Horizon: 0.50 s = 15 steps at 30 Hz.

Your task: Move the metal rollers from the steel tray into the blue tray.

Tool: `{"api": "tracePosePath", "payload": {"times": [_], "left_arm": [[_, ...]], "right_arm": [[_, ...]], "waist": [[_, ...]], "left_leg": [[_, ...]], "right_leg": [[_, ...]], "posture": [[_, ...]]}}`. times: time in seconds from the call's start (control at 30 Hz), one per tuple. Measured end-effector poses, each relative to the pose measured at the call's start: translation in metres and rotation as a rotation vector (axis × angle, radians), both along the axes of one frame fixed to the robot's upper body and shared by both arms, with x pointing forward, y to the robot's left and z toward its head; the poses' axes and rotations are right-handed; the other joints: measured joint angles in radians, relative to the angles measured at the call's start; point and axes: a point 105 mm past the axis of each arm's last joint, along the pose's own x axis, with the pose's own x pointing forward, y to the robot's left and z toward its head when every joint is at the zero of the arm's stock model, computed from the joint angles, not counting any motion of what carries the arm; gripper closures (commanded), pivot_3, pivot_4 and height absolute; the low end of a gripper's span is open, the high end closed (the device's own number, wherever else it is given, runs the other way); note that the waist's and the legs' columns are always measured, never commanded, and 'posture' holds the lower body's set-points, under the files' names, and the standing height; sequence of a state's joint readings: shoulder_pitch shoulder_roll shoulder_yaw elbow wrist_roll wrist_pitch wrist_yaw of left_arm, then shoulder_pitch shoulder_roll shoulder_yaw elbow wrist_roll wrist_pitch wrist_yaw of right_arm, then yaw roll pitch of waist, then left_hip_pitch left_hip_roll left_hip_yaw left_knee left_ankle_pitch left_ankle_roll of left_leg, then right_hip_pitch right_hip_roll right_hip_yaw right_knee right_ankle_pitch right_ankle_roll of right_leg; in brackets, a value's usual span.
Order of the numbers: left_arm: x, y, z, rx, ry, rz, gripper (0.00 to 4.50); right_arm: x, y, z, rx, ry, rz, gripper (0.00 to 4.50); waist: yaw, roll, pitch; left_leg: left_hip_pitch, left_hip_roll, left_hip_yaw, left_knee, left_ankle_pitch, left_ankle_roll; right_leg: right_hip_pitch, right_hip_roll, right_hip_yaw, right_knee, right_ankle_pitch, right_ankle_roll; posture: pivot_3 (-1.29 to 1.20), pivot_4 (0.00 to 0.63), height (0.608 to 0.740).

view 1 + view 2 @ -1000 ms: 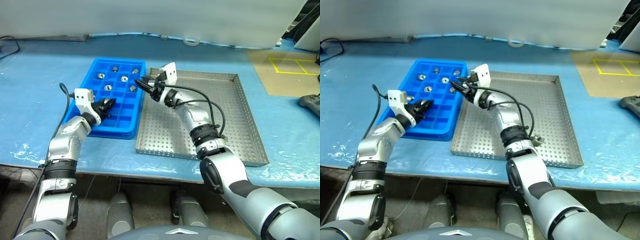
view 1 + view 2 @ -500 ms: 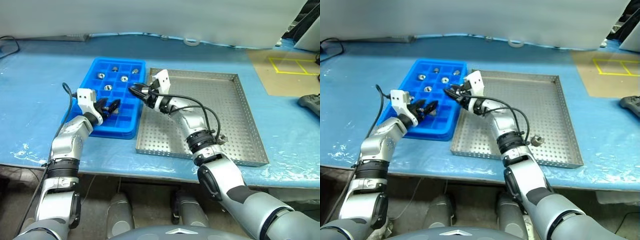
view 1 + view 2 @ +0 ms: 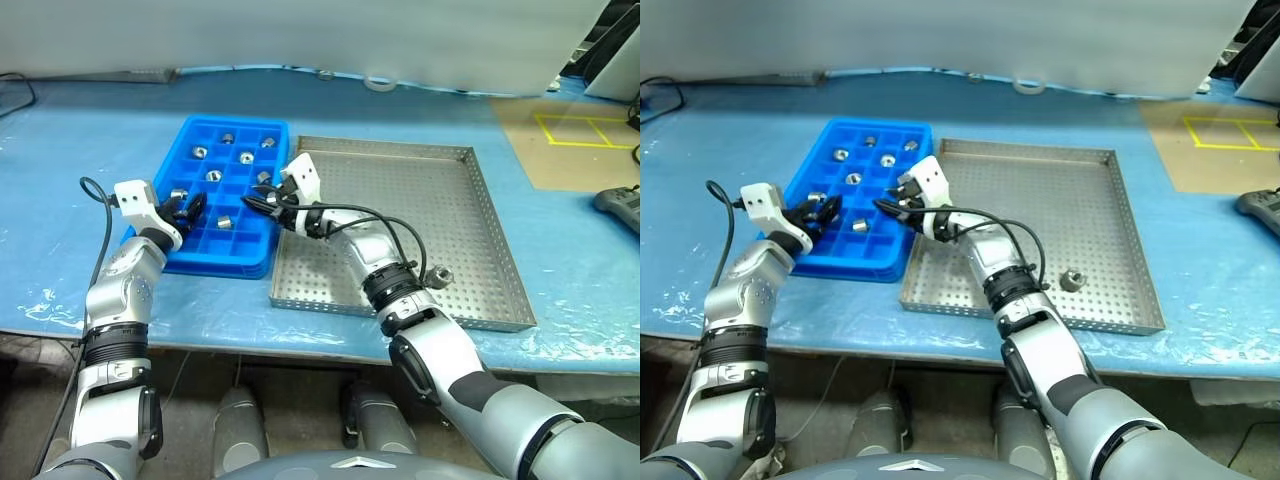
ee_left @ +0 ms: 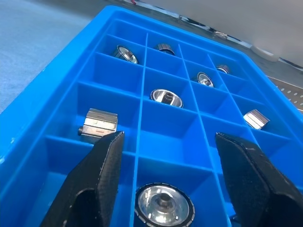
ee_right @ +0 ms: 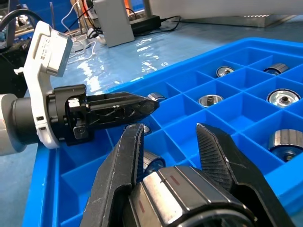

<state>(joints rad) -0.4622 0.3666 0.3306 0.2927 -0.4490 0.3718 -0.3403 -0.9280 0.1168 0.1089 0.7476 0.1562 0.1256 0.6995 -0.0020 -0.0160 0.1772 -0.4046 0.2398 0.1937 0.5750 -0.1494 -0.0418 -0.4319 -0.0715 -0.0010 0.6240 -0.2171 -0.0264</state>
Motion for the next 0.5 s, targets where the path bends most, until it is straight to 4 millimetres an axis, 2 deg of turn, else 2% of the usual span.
{"api": "tracePosePath", "payload": {"times": [0.23, 0.37, 0.5], "left_arm": [[-0.007, 0.004, 0.005, 0.019, -0.02, 0.02, 1.22], [-0.015, 0.009, 0.015, 0.02, -0.063, 0.036, 1.22], [-0.022, 0.032, 0.034, 0.016, -0.124, 0.126, 1.22]], "right_arm": [[0.003, 0.003, -0.013, -0.077, -0.003, -0.022, 3.13], [0.007, 0.006, -0.015, -0.117, -0.008, -0.03, 3.13], [0.01, 0.011, -0.013, -0.136, -0.014, -0.028, 3.13]], "waist": [[-0.008, 0.0, 0.0], [-0.007, 0.0, 0.0], [0.002, 0.0, 0.0]], "left_leg": [[0.0, 0.0, 0.0, -0.003, 0.0, 0.0], [-0.001, 0.0, 0.0, -0.005, 0.0, 0.0], [-0.001, 0.0, 0.0, -0.005, 0.0, 0.0]], "right_leg": [[-0.002, 0.0, 0.0, -0.001, 0.0, 0.0], [-0.004, 0.0, 0.0, -0.001, 0.0, 0.0], [-0.004, 0.0, -0.001, 0.0, 0.0, -0.001]], "posture": [[-0.12, 0.15, 0.74], [-0.09, 0.15, 0.74], [-0.06, 0.15, 0.74]]}}
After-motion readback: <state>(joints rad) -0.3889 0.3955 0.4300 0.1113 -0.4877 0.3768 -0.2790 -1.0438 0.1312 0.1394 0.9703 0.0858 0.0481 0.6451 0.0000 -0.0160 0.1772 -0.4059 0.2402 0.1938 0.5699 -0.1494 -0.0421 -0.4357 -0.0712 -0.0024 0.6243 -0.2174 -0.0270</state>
